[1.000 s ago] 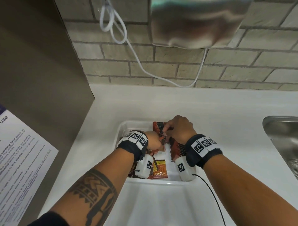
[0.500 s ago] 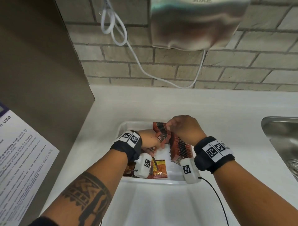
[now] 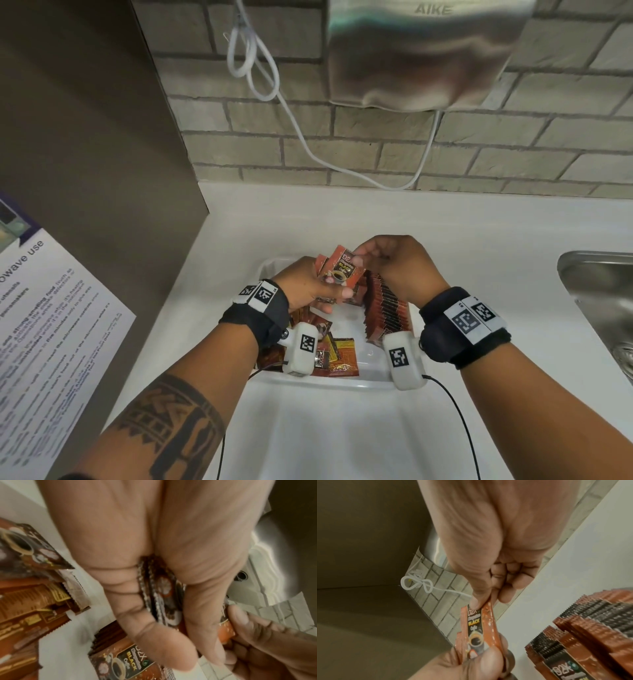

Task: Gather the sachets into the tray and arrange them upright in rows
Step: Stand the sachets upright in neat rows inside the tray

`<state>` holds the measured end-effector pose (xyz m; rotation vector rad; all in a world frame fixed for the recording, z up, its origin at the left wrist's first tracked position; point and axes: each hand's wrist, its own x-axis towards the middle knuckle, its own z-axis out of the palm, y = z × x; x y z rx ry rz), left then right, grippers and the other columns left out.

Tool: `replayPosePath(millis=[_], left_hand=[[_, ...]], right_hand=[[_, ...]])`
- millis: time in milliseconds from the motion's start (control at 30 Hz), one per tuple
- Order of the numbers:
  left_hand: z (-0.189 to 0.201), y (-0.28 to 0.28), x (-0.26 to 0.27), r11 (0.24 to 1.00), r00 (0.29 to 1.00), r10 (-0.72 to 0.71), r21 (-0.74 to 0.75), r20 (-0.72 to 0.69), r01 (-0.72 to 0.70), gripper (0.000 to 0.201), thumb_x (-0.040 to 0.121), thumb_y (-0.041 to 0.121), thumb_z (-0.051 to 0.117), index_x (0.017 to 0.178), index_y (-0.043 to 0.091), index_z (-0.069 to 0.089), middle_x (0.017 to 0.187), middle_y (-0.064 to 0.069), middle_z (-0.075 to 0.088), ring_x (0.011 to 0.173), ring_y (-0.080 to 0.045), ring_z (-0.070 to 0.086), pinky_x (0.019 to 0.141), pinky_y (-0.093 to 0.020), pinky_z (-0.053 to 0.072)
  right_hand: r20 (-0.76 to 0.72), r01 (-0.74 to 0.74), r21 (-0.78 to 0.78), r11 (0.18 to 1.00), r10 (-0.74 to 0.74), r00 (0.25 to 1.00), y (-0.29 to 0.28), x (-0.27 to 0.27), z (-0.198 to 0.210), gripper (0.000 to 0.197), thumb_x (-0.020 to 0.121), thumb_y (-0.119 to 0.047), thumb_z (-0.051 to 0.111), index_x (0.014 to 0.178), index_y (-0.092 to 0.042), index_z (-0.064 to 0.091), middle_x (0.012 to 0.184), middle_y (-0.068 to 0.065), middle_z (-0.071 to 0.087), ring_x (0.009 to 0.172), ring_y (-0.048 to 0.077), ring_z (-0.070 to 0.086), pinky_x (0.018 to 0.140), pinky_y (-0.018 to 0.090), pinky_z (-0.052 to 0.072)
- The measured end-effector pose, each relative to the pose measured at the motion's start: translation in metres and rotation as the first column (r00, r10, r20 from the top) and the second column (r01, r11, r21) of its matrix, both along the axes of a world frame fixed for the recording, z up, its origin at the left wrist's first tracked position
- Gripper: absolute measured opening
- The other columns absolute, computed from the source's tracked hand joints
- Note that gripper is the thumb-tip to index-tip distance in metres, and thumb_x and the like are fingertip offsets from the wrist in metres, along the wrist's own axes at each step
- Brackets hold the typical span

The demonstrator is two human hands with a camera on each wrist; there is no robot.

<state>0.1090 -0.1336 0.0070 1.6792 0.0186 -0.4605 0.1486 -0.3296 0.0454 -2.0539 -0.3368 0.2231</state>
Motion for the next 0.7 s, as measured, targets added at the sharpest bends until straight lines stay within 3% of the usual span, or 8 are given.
replayPosePath(millis=[133, 200, 267, 367, 433, 500, 567, 700], left_hand=[[0.003, 0.003, 0.001, 0.994, 0.998, 0.035, 0.097, 0.053, -0.040, 0.024, 0.080, 0.019, 0.086, 0.101, 0.017, 0.074, 0.091, -0.001, 0.077, 0.080, -0.013, 0.073, 0.062, -0.026, 0.057], [0.006, 0.008, 0.003, 0.971, 1.000, -0.006, 0.239, 0.031, -0.001, 0.027, 0.080, 0.026, 0.085, 0.102, 0.014, 0.074, 0.093, -0.008, 0.077, 0.078, -0.020, 0.072, 0.064, -0.030, 0.059], [0.010, 0.015, 0.005, 0.868, 0.996, -0.084, 0.488, -0.038, 0.092, 0.030, 0.081, 0.035, 0.083, 0.095, 0.010, 0.074, 0.082, -0.008, 0.076, 0.065, -0.021, 0.068, 0.064, -0.031, 0.057], [0.016, 0.019, 0.008, 0.637, 0.985, -0.103, 0.751, -0.140, 0.173, 0.036, 0.080, 0.044, 0.082, 0.082, 0.009, 0.073, 0.069, -0.003, 0.072, 0.054, -0.016, 0.062, 0.060, -0.027, 0.052], [0.016, 0.013, 0.009, 0.550, 0.975, -0.151, 0.806, -0.160, 0.218, 0.039, 0.080, 0.045, 0.080, 0.090, 0.009, 0.073, 0.079, -0.004, 0.073, 0.065, -0.017, 0.064, 0.062, -0.026, 0.050], [0.013, 0.002, 0.011, 0.547, 0.955, -0.222, 0.785, -0.198, 0.290, 0.040, 0.081, 0.046, 0.079, 0.096, 0.009, 0.072, 0.084, -0.004, 0.072, 0.071, -0.018, 0.065, 0.064, -0.027, 0.051], [0.008, -0.011, 0.012, 0.564, 0.928, -0.286, 0.741, -0.239, 0.365, 0.037, 0.084, 0.045, 0.076, 0.093, 0.009, 0.072, 0.079, -0.003, 0.071, 0.063, -0.017, 0.063, 0.061, -0.027, 0.051], [-0.005, -0.031, 0.014, 0.556, 0.915, -0.303, 0.730, -0.268, 0.398, 0.029, 0.089, 0.037, 0.070, 0.089, 0.008, 0.073, 0.069, -0.001, 0.069, 0.053, -0.014, 0.059, 0.053, -0.023, 0.046]], right_hand=[[0.047, 0.010, -0.009, 1.000, -0.009, 0.999, 0.003, -0.001, 0.003, 0.002, 0.086, -0.024, 0.078, 0.085, -0.024, 0.077, 0.083, -0.005, 0.076, 0.081, 0.012, 0.071, 0.078, 0.024, 0.054], [0.097, 0.038, -0.046, 0.998, -0.034, 0.995, 0.003, -0.001, 0.004, 0.003, 0.087, -0.024, 0.077, 0.084, -0.025, 0.076, 0.082, -0.007, 0.075, 0.077, 0.004, 0.069, 0.072, 0.013, 0.049], [0.115, 0.045, -0.129, 0.991, -0.030, 0.993, 0.001, -0.001, 0.006, 0.005, 0.088, -0.023, 0.076, 0.083, -0.023, 0.077, 0.079, -0.012, 0.073, 0.071, -0.003, 0.064, 0.062, 0.003, 0.041], [0.084, 0.003, -0.274, 0.962, 0.021, 0.996, 0.000, -0.001, 0.000, 0.005, 0.087, -0.019, 0.074, 0.084, -0.018, 0.079, 0.079, -0.014, 0.068, 0.072, -0.003, 0.059, 0.063, 0.000, 0.039], [0.078, -0.019, -0.330, 0.944, 0.047, 0.996, 0.002, 0.000, -0.008, 0.010, 0.087, -0.017, 0.073, 0.082, -0.022, 0.080, 0.077, -0.017, 0.068, 0.074, 0.001, 0.063, 0.064, 0.004, 0.043], [0.082, -0.021, -0.376, 0.926, 0.055, 0.995, 0.005, 0.004, -0.020, 0.017, 0.083, -0.017, 0.072, 0.074, -0.029, 0.080, 0.071, -0.018, 0.071, 0.076, 0.005, 0.067, 0.073, 0.021, 0.054], [0.054, -0.026, -0.436, 0.899, 0.055, 0.997, 0.008, 0.005, -0.030, 0.021, 0.079, -0.018, 0.069, 0.066, -0.033, 0.078, 0.062, -0.017, 0.071, 0.078, 0.009, 0.067, 0.077, 0.035, 0.058], [0.056, -0.013, -0.513, 0.858, 0.048, 0.997, 0.013, 0.010, -0.042, 0.022, 0.075, -0.023, 0.069, 0.059, -0.038, 0.074, 0.070, -0.015, 0.069, 0.089, 0.018, 0.062, 0.087, 0.040, 0.054]])
